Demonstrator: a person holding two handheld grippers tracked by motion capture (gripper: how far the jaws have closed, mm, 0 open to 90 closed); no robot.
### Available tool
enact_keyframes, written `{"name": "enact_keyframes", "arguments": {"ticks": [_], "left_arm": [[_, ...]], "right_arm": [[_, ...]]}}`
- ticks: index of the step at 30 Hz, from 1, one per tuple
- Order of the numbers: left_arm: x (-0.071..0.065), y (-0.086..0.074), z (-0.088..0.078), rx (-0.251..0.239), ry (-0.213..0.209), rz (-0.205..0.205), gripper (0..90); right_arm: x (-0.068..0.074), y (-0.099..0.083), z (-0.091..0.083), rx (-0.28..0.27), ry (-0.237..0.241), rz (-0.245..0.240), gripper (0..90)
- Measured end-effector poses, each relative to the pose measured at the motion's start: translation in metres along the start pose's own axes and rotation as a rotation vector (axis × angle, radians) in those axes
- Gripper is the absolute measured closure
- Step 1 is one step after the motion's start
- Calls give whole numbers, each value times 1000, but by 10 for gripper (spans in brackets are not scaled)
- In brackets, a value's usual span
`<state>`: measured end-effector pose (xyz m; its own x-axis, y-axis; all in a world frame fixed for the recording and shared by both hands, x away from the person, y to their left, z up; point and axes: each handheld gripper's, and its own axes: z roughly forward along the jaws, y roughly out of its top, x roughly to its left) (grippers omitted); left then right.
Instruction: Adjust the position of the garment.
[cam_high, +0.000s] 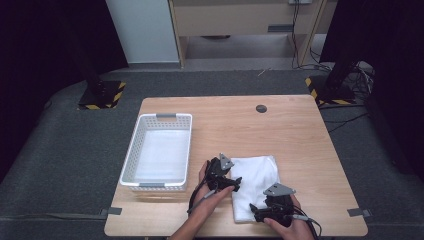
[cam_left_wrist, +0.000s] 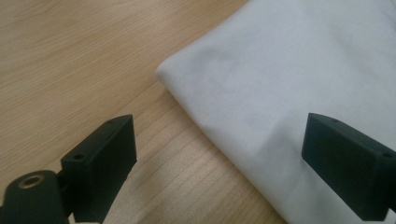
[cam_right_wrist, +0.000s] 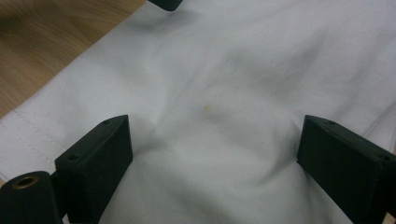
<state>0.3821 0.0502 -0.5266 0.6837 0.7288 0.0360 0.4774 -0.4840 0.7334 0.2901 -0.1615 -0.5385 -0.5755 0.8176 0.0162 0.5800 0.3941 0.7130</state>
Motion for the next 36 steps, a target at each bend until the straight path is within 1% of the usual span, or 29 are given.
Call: {"name": "enact_keyframes", "arguments": {"ticks": [4, 10, 13, 15, 20, 23, 26, 32, 36], "left_arm": [[3, 0, 1, 3, 13, -8, 123], [10, -2, 5, 11, 39, -23, 131], [14, -2, 8, 25, 59, -26, 134], [15, -2, 10, 28, 58, -37, 130], [17, 1, 12, 43, 76, -51, 123], [20, 2, 13, 54, 73, -73, 113], [23, 1, 14, 58, 60, -103, 102], [23, 1, 13, 61, 62, -106, 101], [25, 0, 12, 59, 76, -114, 98]], "right_arm": [[3, 1, 1, -2, 5, -7, 103], [7, 2, 2, 0, 16, -20, 106], [8, 2, 2, 0, 19, -21, 108], [8, 1, 2, -3, 20, -23, 108], [9, 0, 1, -6, 18, -22, 109], [8, 0, 1, -6, 20, -23, 109], [8, 0, 0, -6, 21, -19, 109], [8, -1, 0, -11, 19, -19, 109], [10, 3, 3, -4, 21, -24, 109]]}}
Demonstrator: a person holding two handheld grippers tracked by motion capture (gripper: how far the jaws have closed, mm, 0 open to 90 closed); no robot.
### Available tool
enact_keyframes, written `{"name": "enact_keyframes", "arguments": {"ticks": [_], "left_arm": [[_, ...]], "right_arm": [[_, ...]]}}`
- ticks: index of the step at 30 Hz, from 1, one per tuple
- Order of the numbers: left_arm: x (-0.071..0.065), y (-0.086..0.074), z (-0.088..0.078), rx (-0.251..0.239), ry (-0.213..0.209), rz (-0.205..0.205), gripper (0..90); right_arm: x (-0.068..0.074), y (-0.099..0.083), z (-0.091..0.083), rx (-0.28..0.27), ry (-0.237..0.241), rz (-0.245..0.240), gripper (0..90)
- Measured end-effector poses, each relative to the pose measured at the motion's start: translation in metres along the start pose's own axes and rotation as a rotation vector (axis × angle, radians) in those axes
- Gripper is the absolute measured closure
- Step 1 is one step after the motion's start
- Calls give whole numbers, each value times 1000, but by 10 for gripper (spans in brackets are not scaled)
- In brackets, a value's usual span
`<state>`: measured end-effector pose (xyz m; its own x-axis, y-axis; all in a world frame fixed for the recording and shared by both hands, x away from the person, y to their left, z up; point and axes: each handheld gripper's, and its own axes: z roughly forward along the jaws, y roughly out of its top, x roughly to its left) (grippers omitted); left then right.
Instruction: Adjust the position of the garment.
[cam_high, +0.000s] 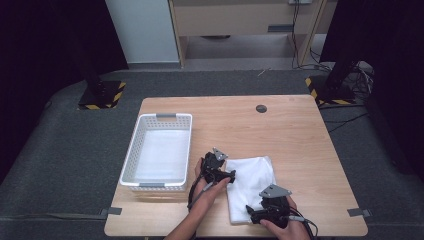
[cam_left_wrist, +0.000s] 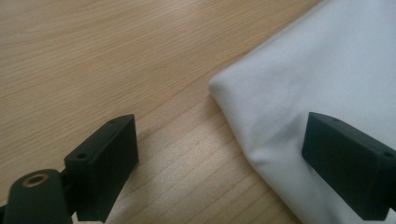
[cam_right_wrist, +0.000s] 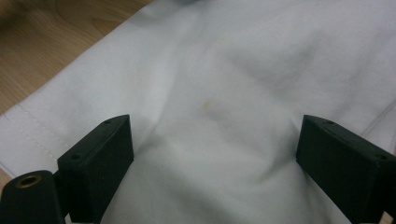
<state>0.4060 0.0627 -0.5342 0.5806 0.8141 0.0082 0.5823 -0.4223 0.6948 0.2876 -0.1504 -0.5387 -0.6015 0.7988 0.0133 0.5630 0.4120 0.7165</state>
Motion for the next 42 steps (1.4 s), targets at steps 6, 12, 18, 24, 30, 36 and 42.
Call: {"name": "enact_keyframes", "arguments": {"ticks": [6, 12, 18, 24, 30, 36, 42], "left_arm": [[-1, 1, -4, -46, -51, 12, 96], [-12, 13, -27, -126, -94, 10, 75], [-13, 15, -35, -137, -93, -2, 74], [-11, 20, -40, -137, -113, -31, 66], [-14, 32, -50, -147, -155, -35, 41], [-12, 34, -53, -153, -156, -61, 17], [-9, 40, -58, -151, -165, -72, 19]], "right_arm": [[1, -1, -1, -1, -1, 4, 110], [5, -3, -2, -6, -17, 20, 109], [9, -5, -3, -9, -21, 20, 110], [10, -3, -4, 1, -9, 13, 94], [11, 6, -14, -24, 5, -27, 68], [2, 11, -28, -33, 1, -42, 43], [-8, 7, -40, -34, 11, -42, 51]]}}
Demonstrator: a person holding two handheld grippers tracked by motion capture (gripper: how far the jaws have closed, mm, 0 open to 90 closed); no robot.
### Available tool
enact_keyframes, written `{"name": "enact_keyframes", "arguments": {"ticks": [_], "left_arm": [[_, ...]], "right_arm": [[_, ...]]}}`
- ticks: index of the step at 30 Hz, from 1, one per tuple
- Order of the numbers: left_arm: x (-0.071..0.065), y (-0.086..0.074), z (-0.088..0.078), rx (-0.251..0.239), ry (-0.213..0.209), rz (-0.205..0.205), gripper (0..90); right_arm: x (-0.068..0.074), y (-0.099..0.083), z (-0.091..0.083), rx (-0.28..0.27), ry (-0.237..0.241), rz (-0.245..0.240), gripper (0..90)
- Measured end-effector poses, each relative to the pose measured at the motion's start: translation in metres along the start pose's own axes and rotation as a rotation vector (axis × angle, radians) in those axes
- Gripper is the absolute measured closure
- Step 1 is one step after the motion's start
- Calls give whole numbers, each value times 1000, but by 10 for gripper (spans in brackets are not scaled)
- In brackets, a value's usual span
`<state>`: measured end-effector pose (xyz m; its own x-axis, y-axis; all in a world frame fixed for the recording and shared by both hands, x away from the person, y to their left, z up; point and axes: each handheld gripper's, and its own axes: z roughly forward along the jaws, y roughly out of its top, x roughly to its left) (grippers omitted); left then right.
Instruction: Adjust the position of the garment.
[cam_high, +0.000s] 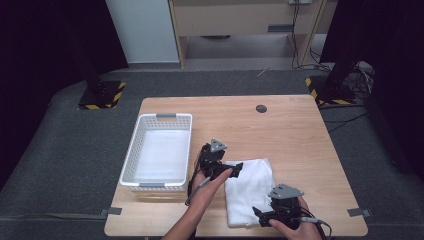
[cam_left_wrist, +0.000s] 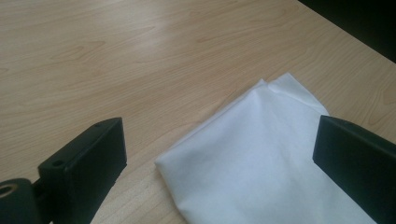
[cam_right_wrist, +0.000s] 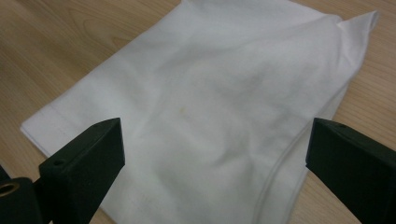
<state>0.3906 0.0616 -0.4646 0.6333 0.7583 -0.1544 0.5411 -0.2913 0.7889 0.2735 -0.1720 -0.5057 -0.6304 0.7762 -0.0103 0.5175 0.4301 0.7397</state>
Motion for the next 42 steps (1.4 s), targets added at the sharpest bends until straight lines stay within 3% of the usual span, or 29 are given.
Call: {"name": "enact_keyframes", "arguments": {"ticks": [10, 17, 20, 30, 42], "left_arm": [[-13, 15, 6, 64, -14, 34, 33], [-12, 20, 16, 69, -14, 19, 38], [-7, 15, 23, 69, -8, -5, 42], [4, -2, 32, 83, -12, -17, 44], [6, -17, 41, 102, 3, 17, 36]], "right_arm": [[-9, -7, -22, -9, 7, -26, 142], [-12, -14, -25, 5, 11, -34, 173], [-13, -18, -25, 11, 15, -32, 173], [-17, -32, -32, 15, 22, -21, 173], [-22, -46, -37, 29, 21, -11, 172]]}}
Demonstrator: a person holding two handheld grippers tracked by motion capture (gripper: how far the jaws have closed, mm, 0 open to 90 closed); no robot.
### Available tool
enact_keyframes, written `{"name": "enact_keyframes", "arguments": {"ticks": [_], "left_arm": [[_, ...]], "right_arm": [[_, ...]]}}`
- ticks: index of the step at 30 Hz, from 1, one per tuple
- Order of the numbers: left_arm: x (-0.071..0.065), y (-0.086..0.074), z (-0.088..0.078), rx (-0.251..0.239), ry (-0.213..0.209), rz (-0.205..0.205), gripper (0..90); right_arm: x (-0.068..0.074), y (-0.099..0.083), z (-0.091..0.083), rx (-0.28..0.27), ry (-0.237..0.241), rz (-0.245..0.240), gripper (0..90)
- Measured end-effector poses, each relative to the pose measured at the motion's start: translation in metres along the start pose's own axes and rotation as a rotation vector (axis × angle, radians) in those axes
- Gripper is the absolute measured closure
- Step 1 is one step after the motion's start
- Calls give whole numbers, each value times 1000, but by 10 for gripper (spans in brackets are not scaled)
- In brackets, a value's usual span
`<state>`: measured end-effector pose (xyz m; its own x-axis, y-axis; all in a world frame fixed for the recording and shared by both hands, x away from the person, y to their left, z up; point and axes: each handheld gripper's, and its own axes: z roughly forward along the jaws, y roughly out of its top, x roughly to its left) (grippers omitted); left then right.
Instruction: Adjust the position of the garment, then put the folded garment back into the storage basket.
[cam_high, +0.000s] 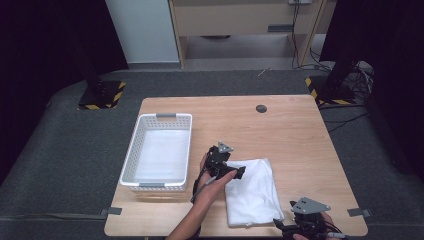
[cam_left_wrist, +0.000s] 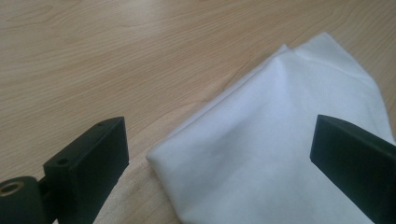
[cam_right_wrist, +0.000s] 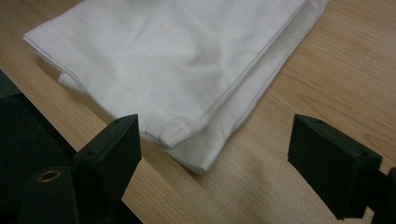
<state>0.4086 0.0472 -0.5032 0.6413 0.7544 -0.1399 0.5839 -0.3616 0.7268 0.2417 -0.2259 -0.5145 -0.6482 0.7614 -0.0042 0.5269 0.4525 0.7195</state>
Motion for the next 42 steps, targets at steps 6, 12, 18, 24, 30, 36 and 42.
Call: {"name": "enact_keyframes", "arguments": {"ticks": [6, 12, 18, 24, 30, 36, 42], "left_arm": [[6, -6, 5, 15, 3, -9, 41], [8, -9, 11, 30, 2, -2, 47], [11, -12, 18, 48, 11, 5, 53], [14, -16, 23, 57, 22, 16, 60], [14, -17, 25, 51, 39, 46, 62], [7, -18, 27, 43, 59, 115, 106], [4, -18, 26, 36, 38, 131, 215]], "right_arm": [[-2, -5, 4, 9, 3, 4, 170], [1, -8, 9, 17, 11, -2, 167], [3, -8, 14, 22, 23, -6, 160], [3, -8, 18, 25, 26, 1, 151], [5, -9, 21, 30, 35, 0, 140], [5, -11, 25, 42, 35, -3, 134], [6, -10, 27, 42, 36, -7, 134]]}}
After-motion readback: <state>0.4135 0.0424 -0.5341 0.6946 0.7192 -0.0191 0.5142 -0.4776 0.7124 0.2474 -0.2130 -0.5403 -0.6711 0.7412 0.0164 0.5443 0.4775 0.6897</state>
